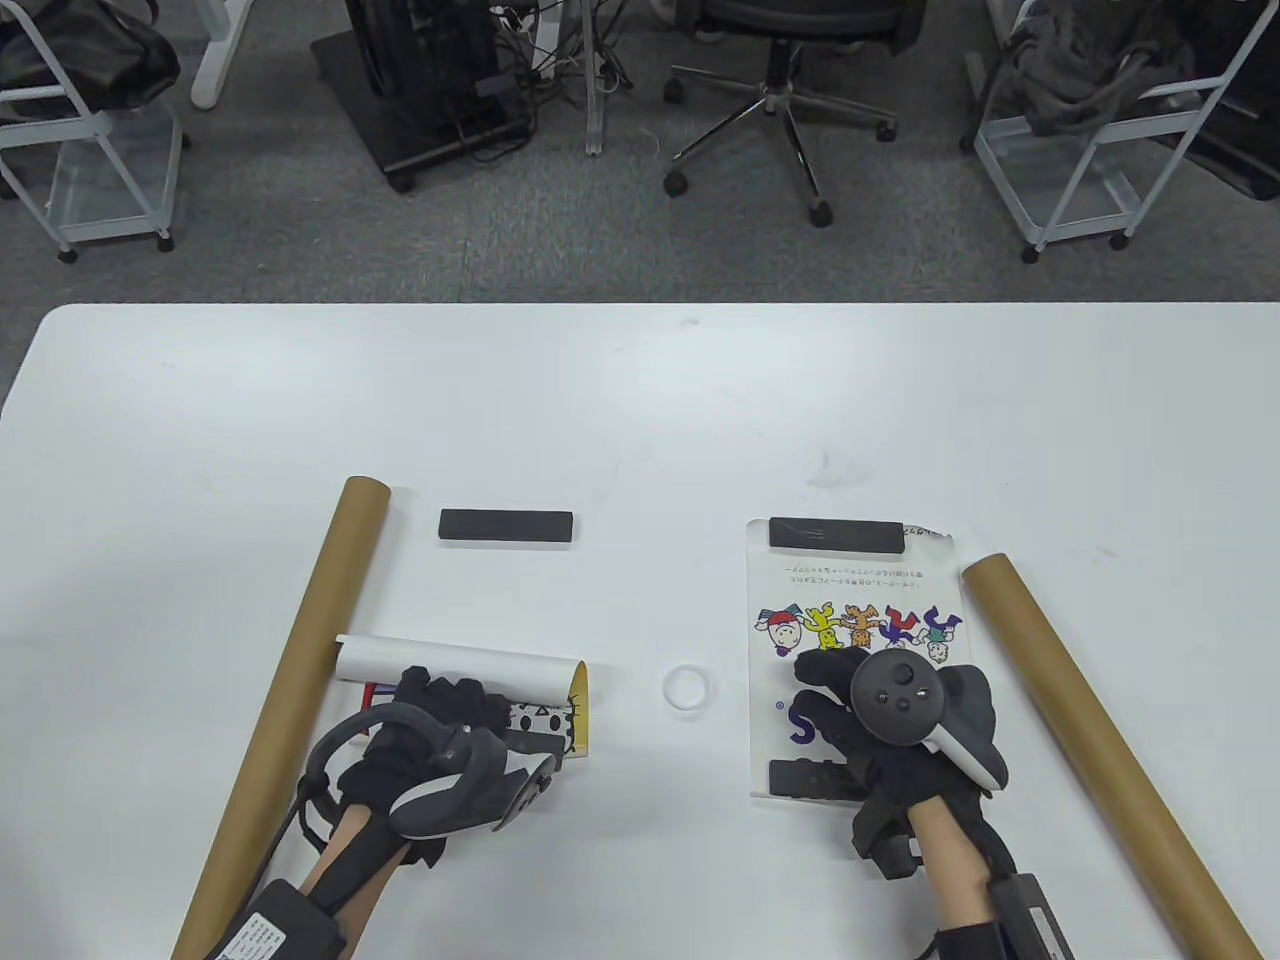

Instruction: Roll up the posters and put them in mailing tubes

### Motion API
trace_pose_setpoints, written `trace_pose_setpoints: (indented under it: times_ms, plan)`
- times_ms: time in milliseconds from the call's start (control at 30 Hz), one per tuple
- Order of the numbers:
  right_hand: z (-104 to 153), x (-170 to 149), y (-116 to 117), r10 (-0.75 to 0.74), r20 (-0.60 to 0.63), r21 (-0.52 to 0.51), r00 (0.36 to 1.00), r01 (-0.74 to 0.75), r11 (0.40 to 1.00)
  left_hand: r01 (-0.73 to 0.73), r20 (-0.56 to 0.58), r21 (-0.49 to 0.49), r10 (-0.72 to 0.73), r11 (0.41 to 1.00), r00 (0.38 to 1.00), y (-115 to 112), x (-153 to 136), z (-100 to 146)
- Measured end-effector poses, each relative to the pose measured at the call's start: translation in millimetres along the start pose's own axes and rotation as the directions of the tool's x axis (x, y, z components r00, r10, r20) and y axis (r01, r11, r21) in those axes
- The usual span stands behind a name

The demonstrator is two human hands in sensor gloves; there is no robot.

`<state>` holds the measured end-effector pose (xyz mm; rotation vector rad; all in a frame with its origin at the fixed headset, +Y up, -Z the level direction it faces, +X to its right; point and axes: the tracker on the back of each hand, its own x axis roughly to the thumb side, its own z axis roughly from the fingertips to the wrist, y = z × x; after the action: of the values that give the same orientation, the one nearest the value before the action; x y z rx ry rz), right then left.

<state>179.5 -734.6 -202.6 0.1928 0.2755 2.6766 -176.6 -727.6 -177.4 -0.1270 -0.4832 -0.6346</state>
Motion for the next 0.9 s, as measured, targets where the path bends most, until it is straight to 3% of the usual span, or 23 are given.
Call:
trace_pose_setpoints:
  times_ms: [433,667,900]
  plan:
    - [0,0,0,0.001,-0.003,0.004,1.0,-0.001,1.0,-0.024,-0.016,-0.012,0.024,1.0,1.0,12,-13,11]
    - [0,0,0,0.002,-0.001,0.004,1.0,-0.002,1.0,-0.01,0.014,-0.05,0.011,0.999,1.0,6,-9,21]
    - [0,1,0,0.007,0.0,0.007,1.0,-0.007,1.0,0.009,0.049,-0.121,-0.003,0.993,0.999,-9,3,15]
